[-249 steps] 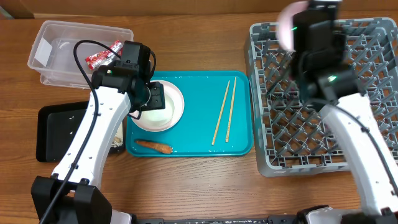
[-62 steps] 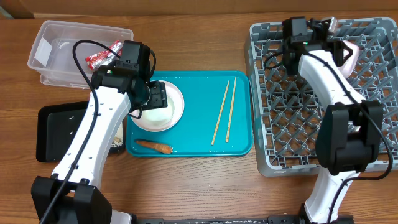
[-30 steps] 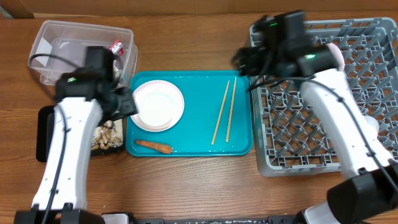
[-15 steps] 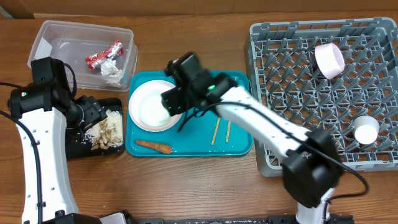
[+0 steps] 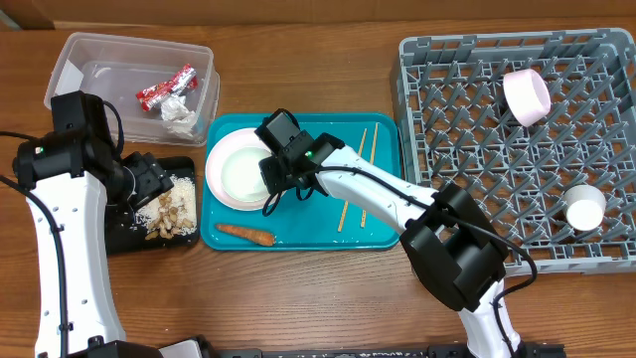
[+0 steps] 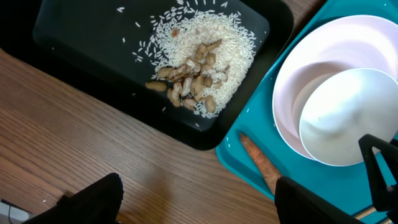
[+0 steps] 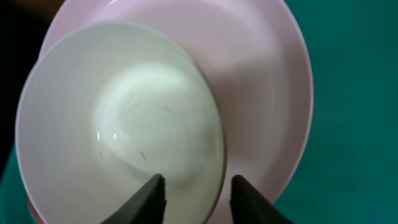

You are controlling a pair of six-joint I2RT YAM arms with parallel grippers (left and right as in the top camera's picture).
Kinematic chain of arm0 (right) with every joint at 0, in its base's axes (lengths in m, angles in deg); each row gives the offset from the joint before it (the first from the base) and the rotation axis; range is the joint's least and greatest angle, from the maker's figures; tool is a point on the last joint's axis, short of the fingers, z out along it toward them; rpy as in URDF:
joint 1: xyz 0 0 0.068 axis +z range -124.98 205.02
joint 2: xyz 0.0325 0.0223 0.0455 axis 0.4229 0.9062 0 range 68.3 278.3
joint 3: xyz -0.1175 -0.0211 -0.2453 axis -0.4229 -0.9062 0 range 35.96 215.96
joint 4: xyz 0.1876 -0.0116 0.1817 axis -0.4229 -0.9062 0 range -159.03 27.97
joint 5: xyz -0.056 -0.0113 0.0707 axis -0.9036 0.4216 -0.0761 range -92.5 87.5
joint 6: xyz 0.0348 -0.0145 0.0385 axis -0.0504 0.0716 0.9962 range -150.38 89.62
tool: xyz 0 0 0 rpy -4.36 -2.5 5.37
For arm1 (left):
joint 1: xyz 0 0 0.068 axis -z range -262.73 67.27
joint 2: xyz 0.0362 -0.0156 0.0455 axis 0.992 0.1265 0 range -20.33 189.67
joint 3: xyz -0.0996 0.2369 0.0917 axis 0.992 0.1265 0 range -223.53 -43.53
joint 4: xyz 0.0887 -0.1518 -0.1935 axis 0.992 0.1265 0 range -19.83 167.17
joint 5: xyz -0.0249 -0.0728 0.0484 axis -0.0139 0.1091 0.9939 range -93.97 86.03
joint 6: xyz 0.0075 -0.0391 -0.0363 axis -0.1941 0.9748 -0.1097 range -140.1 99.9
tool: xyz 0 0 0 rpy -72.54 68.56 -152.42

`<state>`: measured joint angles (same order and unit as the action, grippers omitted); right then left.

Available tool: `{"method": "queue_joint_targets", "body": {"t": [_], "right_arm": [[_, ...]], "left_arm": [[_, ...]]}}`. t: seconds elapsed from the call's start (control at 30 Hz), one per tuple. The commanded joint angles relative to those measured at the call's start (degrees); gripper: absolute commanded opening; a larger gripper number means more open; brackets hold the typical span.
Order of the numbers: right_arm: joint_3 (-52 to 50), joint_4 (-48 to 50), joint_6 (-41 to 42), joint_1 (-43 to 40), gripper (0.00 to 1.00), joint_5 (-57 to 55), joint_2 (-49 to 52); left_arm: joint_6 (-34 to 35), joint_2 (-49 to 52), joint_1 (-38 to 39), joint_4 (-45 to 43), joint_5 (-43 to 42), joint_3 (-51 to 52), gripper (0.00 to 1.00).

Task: Sort waste into correct bins and load items into the dishwasher
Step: 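Reach the right gripper to the white bowl on the plate and grasp it, then carry the white bowl into the dish rack and release it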

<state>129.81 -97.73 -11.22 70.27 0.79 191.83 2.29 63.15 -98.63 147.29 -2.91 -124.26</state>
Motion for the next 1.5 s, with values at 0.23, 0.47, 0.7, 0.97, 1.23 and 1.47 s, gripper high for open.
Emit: {"method": "queue_joint_targets", "body": {"t": [0.23, 0.47, 0.7, 0.97, 1.23, 1.47], "right_arm": [[0.35, -2.78, 0.90, 0.00, 0.06, -0.72, 0.28], [2.75, -4.55, 1.05, -1.62, 0.04, -3.93, -1.62], [10.32, -13.53, -2.40, -9.51, 0.04, -27.82, -15.04], [10.21, -22.47, -5.68, -19.10, 0.04, -70.97, -21.24], [2.89, -23.17, -3.87, -29.14, 0.04, -80.21, -21.07], [-6.49, -23.21, -3.41, -35.12, 0.04, -81.50, -21.07]], "left_arm": [[0.94, -0.72, -0.20, 0.20, -0.70, -0.76, 0.80], [0.94, -0.72, -0.20, 0.15, -0.70, -0.76, 0.80], [0.94, -0.72, -0.20, 0.00, -0.68, -0.76, 0.80], [0.98, -0.72, -0.20, -1.25, -1.11, -0.76, 0.80], [0.96, -0.72, -0.20, -1.53, -1.11, -0.76, 0.81], [0.96, -0.72, -0.20, -1.55, -1.11, -0.76, 0.81]]}}
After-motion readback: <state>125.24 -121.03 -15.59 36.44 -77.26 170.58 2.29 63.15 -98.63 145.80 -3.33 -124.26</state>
